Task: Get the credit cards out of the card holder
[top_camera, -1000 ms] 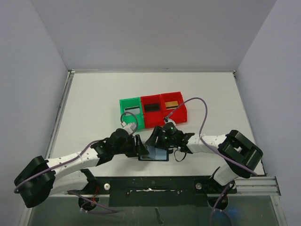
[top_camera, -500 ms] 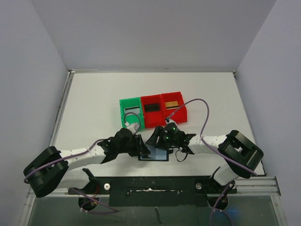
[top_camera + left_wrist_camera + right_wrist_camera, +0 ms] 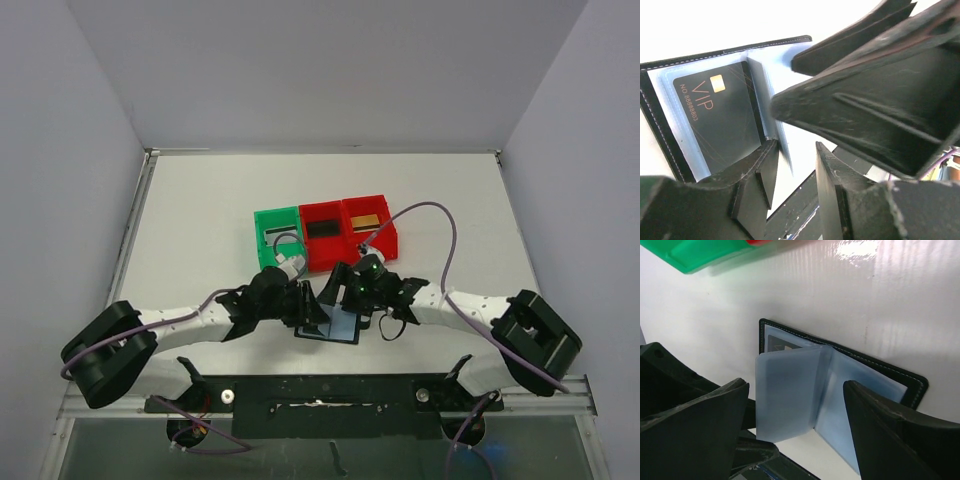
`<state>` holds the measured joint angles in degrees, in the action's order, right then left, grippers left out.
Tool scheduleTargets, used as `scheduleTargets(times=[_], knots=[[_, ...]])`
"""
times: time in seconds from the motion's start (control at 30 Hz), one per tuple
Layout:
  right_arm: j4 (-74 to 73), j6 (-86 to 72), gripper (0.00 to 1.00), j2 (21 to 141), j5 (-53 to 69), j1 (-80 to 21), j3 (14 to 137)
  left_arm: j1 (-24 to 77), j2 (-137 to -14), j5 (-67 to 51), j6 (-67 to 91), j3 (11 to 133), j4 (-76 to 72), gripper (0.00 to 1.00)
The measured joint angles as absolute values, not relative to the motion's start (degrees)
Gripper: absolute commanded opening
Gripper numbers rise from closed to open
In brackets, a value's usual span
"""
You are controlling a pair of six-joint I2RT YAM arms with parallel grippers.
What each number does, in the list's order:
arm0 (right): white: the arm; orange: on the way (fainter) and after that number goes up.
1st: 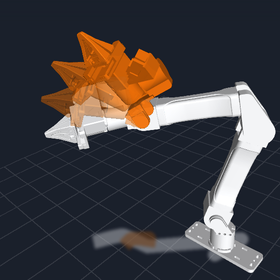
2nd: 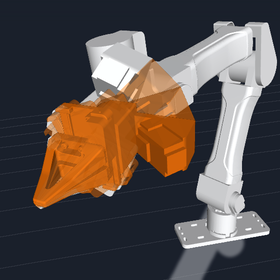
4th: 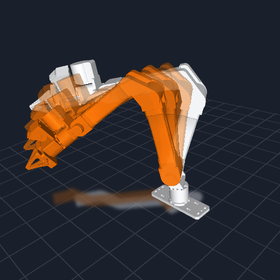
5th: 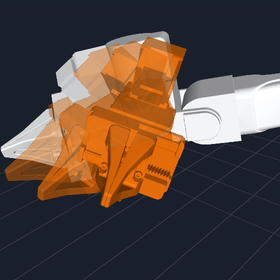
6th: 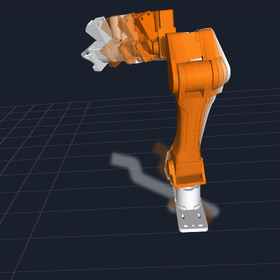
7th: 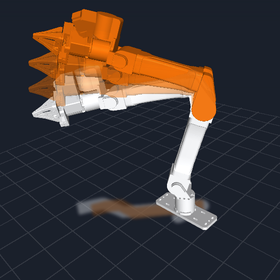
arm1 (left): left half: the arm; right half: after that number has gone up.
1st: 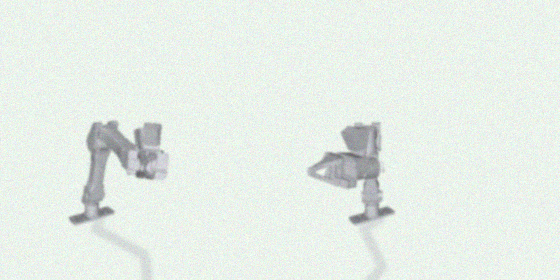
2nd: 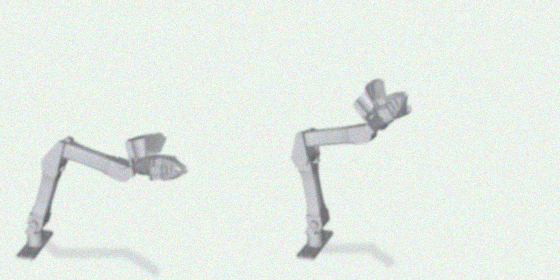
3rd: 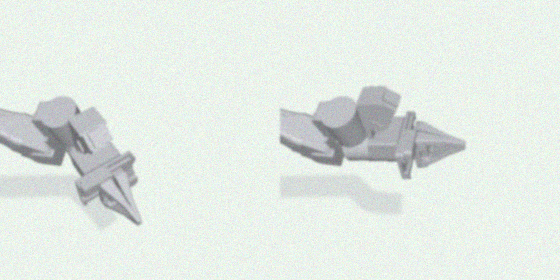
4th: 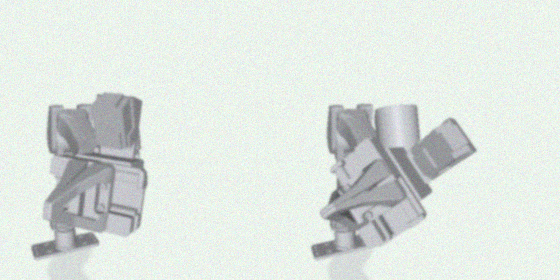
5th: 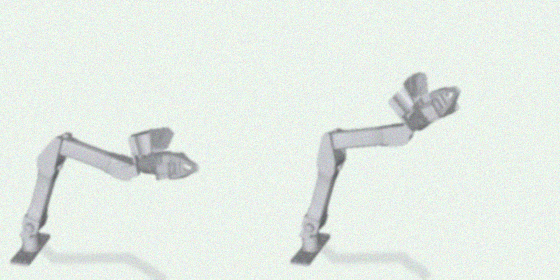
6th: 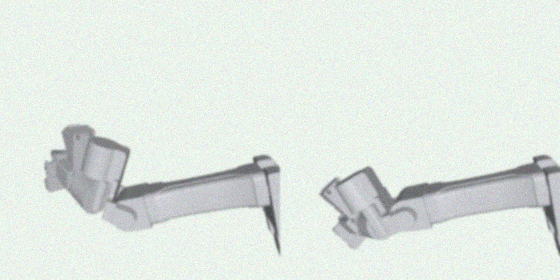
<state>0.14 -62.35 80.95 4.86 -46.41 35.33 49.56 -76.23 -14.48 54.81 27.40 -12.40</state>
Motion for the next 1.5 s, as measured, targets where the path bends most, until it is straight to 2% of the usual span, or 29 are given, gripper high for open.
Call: scheduleTargets(times=[0.43,0.57,0.7,0.87,0.97,1.3,1.5], knots=[[-12.75,-66.35,0.76,64.82,-6.96,-46.13,32.77,52.66,-82.39,-19.03,52.75,34.0,-13.32,0.42],[-13.78,-68.05,0.72,61.12,-7.99,-46.09,30.11,53.6,-82.35,-18.24,52.71,34.46,-13.04,0.43],[-13.69,-68.69,0.63,59.64,-7.97,-46.09,28.75,53.52,-80.6,-14.87,52.38,34.44,-9.65,0.43],[-12.29,-69.28,0.48,59.48,-7.25,-46.09,28.49,53.45,-75.42,-10.35,52.29,34.33,-5.93,0.43],[-10.55,-69.06,0.43,60.23,-6.15,-46.09,28.49,53.12,-73.41,-8.32,52.31,34.11,-4.86,0.43],[-6.55,-68.03,0.41,69.06,-2.31,-46.09,28.51,52.4,-73.01,-5.8,52.51,33.23,-2.04,0.43],[-6.31,-69.58,0.33,73.38,-1.89,-46.09,27.9,52.34,-75.02,-7.49,52.45,33.23,-3.05,0.43]])
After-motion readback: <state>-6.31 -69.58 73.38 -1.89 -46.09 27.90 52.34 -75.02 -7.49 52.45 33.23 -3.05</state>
